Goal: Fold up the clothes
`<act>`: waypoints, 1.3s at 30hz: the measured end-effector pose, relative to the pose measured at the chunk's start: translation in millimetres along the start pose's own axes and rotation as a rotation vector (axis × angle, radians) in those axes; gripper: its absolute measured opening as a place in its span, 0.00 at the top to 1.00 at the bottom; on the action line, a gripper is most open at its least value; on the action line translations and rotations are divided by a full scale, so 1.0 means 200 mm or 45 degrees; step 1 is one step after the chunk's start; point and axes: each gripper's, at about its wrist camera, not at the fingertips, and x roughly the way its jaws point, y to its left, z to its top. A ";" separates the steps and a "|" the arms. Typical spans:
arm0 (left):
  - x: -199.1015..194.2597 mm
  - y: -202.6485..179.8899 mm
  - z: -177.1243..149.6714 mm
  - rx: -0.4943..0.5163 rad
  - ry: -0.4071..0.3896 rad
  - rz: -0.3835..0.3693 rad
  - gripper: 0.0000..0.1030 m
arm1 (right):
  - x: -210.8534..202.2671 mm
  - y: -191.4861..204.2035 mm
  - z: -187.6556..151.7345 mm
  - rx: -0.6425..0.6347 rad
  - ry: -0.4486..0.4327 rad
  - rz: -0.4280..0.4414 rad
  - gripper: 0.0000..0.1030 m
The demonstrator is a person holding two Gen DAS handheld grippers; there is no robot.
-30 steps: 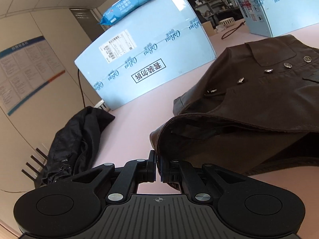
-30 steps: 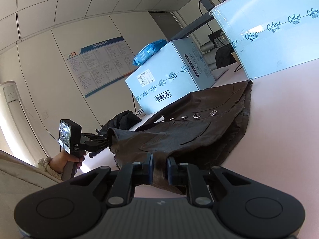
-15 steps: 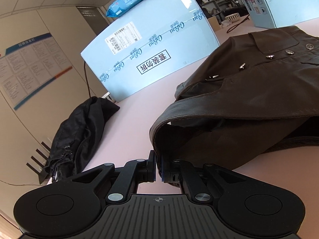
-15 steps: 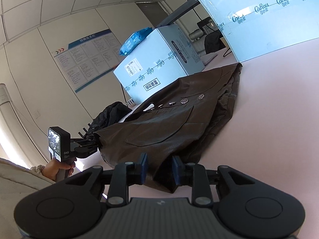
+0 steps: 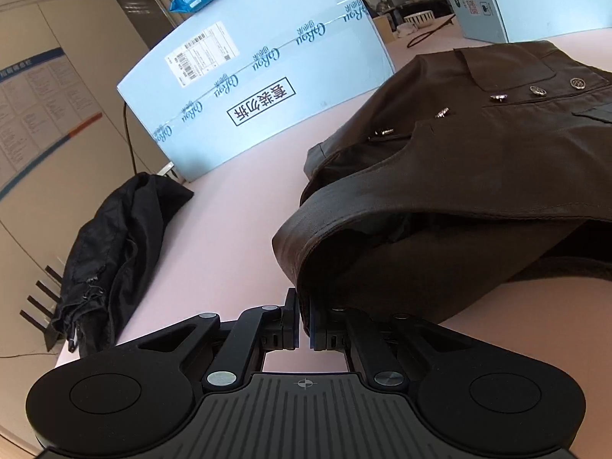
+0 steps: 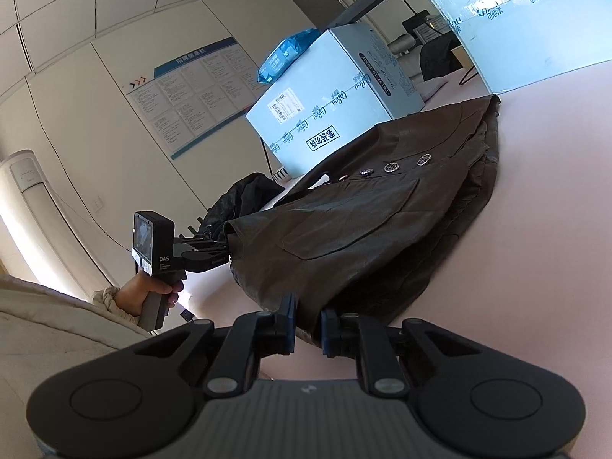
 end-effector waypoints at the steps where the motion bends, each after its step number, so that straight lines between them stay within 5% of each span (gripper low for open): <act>1: -0.02 0.02 -0.01 -0.015 0.023 -0.027 0.96 | -0.01 0.00 0.00 0.004 0.009 0.005 0.87; 5: -0.06 0.10 -0.05 -0.069 0.068 -0.113 0.95 | 0.01 -0.01 -0.02 0.051 0.061 0.001 0.84; 8: -0.08 0.13 -0.05 -0.075 0.082 -0.153 0.86 | 0.01 -0.06 0.00 0.149 0.100 0.043 0.71; 11: -0.10 0.21 -0.05 -0.085 0.100 -0.249 0.60 | -0.03 -0.06 0.04 0.161 0.053 0.070 0.47; 12: -0.12 0.24 -0.04 -0.099 0.089 -0.268 0.43 | -0.05 -0.06 0.06 0.158 0.033 0.069 0.42; 13: -0.15 0.29 -0.04 -0.123 0.068 -0.300 0.27 | -0.08 -0.06 0.09 0.161 0.007 0.069 0.39; 17: -0.33 0.44 -0.03 -0.193 -0.075 -0.388 0.15 | -0.19 -0.04 0.23 0.139 -0.119 0.113 0.21; 19: -0.42 0.51 0.01 -0.236 -0.225 -0.414 0.06 | -0.24 -0.04 0.31 0.113 -0.225 0.144 0.07; 21: -0.46 0.55 0.07 -0.240 -0.351 -0.456 0.01 | -0.25 -0.06 0.40 0.111 -0.340 0.155 0.04; 26: -0.33 0.45 0.30 -0.051 -0.455 -0.367 0.00 | -0.14 -0.14 0.63 0.162 -0.463 0.032 0.02; 33: 0.13 0.11 0.49 0.381 -0.336 -0.198 0.00 | 0.23 -0.23 0.80 0.224 -0.298 -0.164 0.02; 39: 0.40 0.10 0.52 0.400 -0.286 -0.104 0.00 | 0.32 -0.24 0.77 0.165 -0.237 -0.216 0.02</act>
